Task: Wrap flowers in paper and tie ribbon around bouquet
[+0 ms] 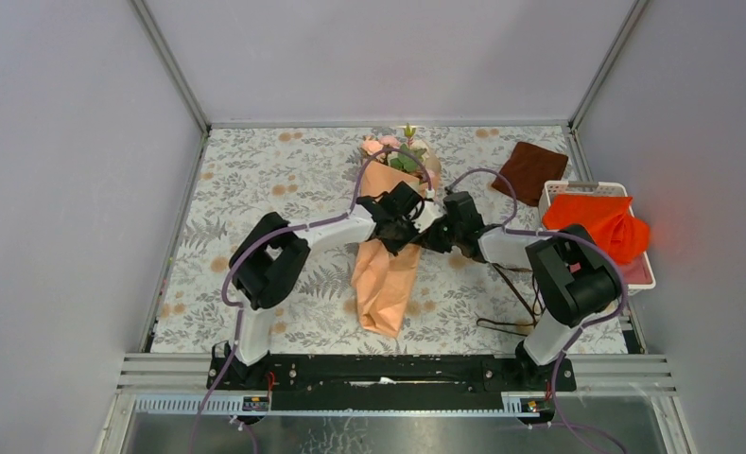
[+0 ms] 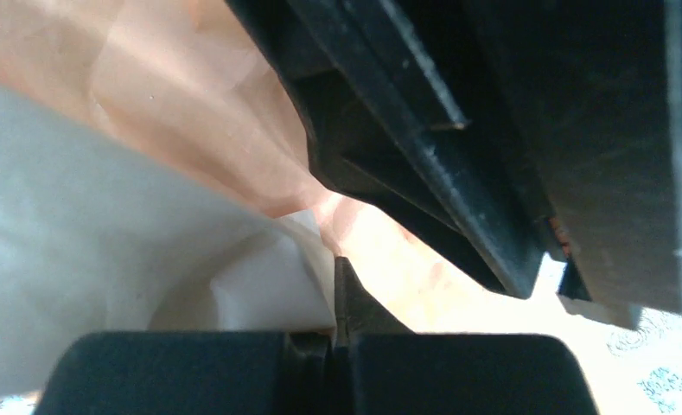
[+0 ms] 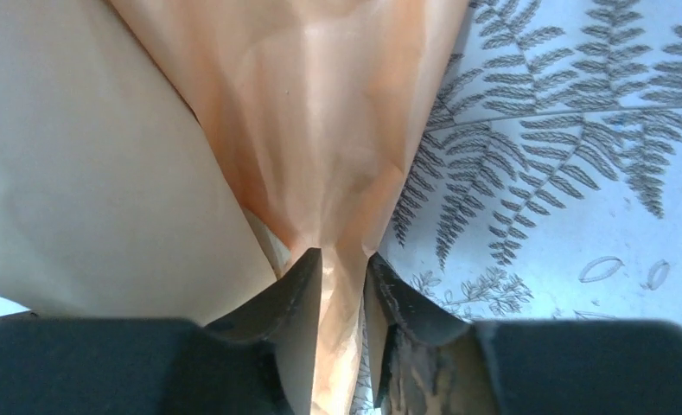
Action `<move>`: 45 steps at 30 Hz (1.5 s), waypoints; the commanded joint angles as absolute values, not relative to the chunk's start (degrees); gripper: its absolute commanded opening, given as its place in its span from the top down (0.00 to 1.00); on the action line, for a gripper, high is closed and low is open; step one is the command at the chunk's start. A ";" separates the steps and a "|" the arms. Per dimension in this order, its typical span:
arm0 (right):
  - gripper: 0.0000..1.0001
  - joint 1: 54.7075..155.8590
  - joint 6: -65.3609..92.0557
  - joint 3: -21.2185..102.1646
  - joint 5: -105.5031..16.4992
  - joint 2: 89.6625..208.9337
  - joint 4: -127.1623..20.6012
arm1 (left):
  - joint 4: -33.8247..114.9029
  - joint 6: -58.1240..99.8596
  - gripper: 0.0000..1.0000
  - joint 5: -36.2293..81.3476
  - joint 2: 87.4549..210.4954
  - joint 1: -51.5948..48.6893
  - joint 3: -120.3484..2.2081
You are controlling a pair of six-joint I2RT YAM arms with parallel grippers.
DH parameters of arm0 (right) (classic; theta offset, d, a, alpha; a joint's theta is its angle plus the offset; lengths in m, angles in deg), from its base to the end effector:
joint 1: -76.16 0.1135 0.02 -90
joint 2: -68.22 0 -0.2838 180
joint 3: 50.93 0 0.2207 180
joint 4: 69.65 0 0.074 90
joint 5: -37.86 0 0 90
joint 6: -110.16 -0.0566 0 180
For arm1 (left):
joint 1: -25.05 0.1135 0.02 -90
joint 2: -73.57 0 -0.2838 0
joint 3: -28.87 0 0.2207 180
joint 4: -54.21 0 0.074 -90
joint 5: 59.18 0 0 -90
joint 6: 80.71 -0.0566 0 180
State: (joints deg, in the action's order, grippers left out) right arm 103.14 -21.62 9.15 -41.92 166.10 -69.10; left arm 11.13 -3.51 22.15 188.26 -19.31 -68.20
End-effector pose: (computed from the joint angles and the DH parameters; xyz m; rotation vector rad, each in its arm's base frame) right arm 0.2940 0.1609 0.1789 0.2031 2.3583 0.8208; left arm 0.2889 -0.2945 0.1912 1.3209 2.3143 -0.3837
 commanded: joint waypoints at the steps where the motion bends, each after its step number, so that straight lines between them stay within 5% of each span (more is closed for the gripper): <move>1: 0.65 98.49 -21.06 7.91 -40.04 158.37 -71.02 | 13.01 -7.36 1.00 29.47 189.16 -22.22 -66.52; 5: 0.51 91.75 -17.94 7.87 -38.44 153.54 -70.10 | 14.74 -9.84 0.98 35.18 188.77 -24.72 -64.16; 12: 0.40 89.60 -6.07 24.81 -38.31 157.86 -55.79 | 15.11 -12.18 1.00 40.19 189.74 -26.97 -63.51; 16: 0.01 90.46 -2.02 32.91 -26.66 161.84 -55.20 | 15.52 -13.92 1.00 42.73 190.25 -28.42 -63.10; 21: 0.00 99.15 9.50 42.69 -26.35 166.06 -45.33 | 15.32 -15.18 1.00 43.76 191.42 -29.42 -63.67; 33: 0.00 110.84 19.47 58.58 -51.38 177.11 -25.25 | 14.60 -16.18 1.00 44.47 192.48 -30.06 -64.29; 45: 0.00 113.41 19.73 66.58 -55.82 187.05 -22.86 | 14.53 -16.45 1.00 44.16 192.63 -30.24 -64.50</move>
